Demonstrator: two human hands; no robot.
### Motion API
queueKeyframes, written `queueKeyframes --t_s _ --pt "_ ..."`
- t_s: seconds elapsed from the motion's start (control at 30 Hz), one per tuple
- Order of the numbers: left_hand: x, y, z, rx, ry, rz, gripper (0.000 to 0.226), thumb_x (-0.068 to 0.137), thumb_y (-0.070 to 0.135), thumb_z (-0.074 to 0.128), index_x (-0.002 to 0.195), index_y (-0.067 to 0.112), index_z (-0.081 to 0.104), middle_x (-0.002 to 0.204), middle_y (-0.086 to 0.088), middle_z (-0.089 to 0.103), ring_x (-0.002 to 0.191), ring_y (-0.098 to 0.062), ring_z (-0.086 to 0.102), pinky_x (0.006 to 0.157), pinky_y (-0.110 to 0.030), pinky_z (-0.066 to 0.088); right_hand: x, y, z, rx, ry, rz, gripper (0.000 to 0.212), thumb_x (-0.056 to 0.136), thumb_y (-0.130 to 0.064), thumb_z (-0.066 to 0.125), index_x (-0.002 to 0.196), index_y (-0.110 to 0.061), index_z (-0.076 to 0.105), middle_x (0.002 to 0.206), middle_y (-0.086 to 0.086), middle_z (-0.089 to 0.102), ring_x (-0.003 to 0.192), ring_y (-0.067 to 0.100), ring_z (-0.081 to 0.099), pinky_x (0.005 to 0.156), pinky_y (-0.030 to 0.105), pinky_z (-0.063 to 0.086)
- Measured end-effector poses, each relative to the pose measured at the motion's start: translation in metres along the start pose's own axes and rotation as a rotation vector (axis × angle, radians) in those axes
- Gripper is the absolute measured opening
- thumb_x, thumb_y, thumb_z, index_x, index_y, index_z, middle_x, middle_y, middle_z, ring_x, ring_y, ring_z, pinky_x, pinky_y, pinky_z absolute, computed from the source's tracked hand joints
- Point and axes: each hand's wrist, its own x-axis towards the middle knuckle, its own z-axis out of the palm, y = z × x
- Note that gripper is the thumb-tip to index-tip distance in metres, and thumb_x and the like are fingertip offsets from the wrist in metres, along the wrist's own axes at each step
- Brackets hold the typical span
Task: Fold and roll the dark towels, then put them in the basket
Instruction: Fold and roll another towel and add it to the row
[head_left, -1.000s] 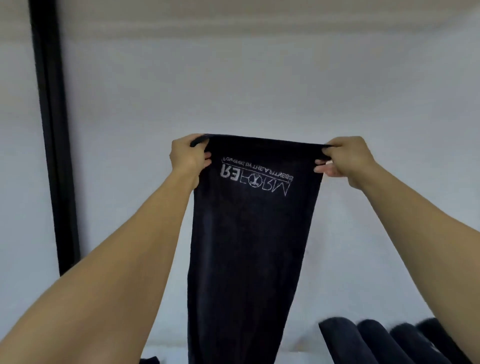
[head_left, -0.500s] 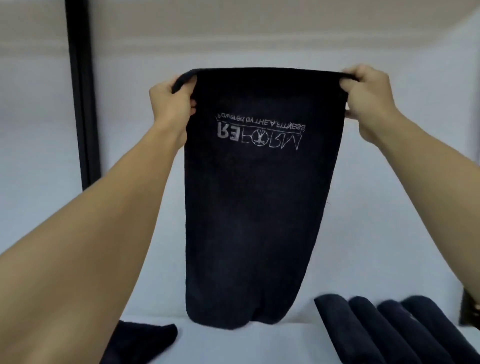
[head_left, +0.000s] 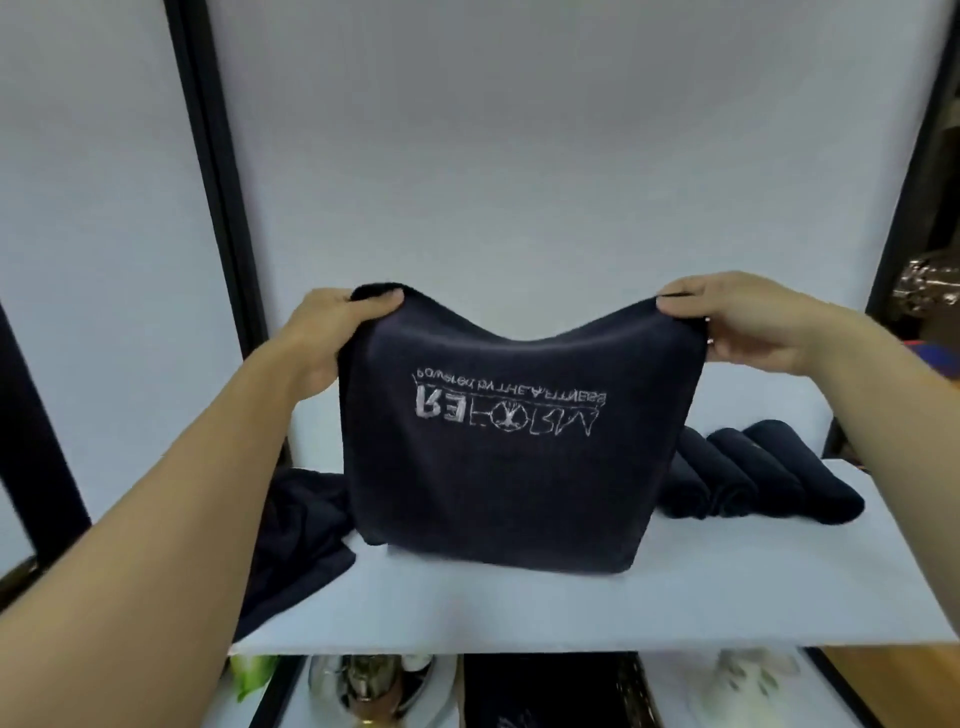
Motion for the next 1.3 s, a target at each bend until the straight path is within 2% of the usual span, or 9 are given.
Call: queueKeyframes --t_s 0.13,0.27,0.4,0.63,0.77,0.87,1.07,1.17,1.3 --pt "-0.001 -0.069 -0.005 0.149 0.027 -0.116 0.033 0.079 0.03 0.079 0.098 0.003 0.074 0.092 -0.007 0.076 0.092 -0.025 0.072 0.084 -0.036 0.057 -0.003 0.05 0.01 -0.16 -0.055 0.151 0.012 0.092 -0.021 0.065 0.096 -0.014 0.073 0.089 -0.002 0.069 0.08 0.014 0.059 0.078 0.03 0.048" --pt "0.029 -0.121 0.002 0.288 0.045 -0.177 0.021 0.078 0.023 0.08 0.076 0.003 0.073 0.06 0.002 0.058 0.056 -0.016 0.047 0.053 -0.026 0.037 0.035 0.091 0.026 -0.281 0.141 0.208 0.007 0.085 -0.021 0.074 0.089 -0.018 0.078 0.072 -0.006 0.062 0.062 0.012 0.044 0.06 0.024 0.039" --pt "0.088 -0.165 0.015 0.262 0.152 -0.285 0.034 0.076 0.009 0.081 0.105 0.002 0.065 0.09 -0.007 0.066 0.042 -0.017 0.06 0.035 -0.02 0.035 0.098 0.128 0.048 -0.131 0.228 0.212 0.01 0.091 -0.014 0.064 0.093 -0.008 0.072 0.065 0.007 0.065 0.048 0.012 0.053 0.046 0.021 0.049" --pt "0.161 -0.246 0.052 0.193 0.247 -0.284 0.044 0.084 0.002 0.072 0.126 0.002 0.058 0.111 -0.011 0.06 0.089 -0.025 0.067 0.069 -0.029 0.061 0.199 0.215 0.104 -0.065 0.188 0.277 0.042 0.092 -0.007 0.055 0.134 -0.013 0.053 0.105 0.012 0.07 0.087 0.022 0.067 0.081 0.034 0.057" --pt "0.143 -0.288 0.064 0.548 -0.111 -0.26 0.072 0.081 0.021 0.077 0.145 0.025 0.042 0.143 0.005 0.039 0.125 -0.021 0.051 0.104 -0.031 0.042 0.185 0.275 0.146 -0.412 -0.082 0.252 0.061 0.095 -0.019 0.057 0.15 -0.021 0.031 0.144 0.004 0.05 0.13 0.022 0.048 0.105 0.028 0.036" --pt "0.104 -0.299 0.063 0.762 -0.297 -0.089 0.069 0.08 0.04 0.074 0.142 0.026 0.047 0.156 -0.001 0.029 0.144 -0.019 0.029 0.118 -0.035 0.024 0.163 0.297 0.164 -0.633 -0.054 0.08 0.052 0.099 -0.022 0.051 0.149 -0.022 0.035 0.156 0.003 0.034 0.145 0.021 0.028 0.119 0.037 0.02" --pt "0.0 -0.283 0.019 0.918 -0.563 -0.013 0.099 0.05 0.094 0.051 0.135 0.043 0.049 0.152 0.023 0.024 0.145 0.001 0.013 0.12 -0.028 0.013 0.065 0.282 0.169 -0.724 -0.235 -0.074 0.053 0.094 -0.056 0.045 0.142 -0.034 0.046 0.158 -0.008 0.028 0.149 0.011 0.016 0.122 0.035 0.006" --pt "-0.034 -0.276 -0.004 0.991 -0.612 0.038 0.087 0.058 0.082 0.063 0.136 0.048 0.045 0.144 0.035 0.018 0.137 0.014 0.009 0.117 -0.027 0.015 0.011 0.267 0.15 -0.701 -0.384 -0.031 0.076 0.077 -0.076 0.047 0.144 -0.042 0.04 0.153 -0.023 0.02 0.146 -0.001 0.008 0.122 0.029 0.002" --pt "-0.053 -0.278 -0.026 1.125 -0.478 0.256 0.038 0.084 0.045 0.068 0.12 0.033 0.067 0.129 0.019 0.06 0.12 -0.005 0.057 0.102 -0.03 0.046 -0.024 0.255 0.128 -0.976 -0.308 -0.025 0.053 0.091 -0.057 0.054 0.14 -0.041 0.046 0.148 -0.024 0.035 0.138 0.001 0.034 0.114 0.027 0.028"
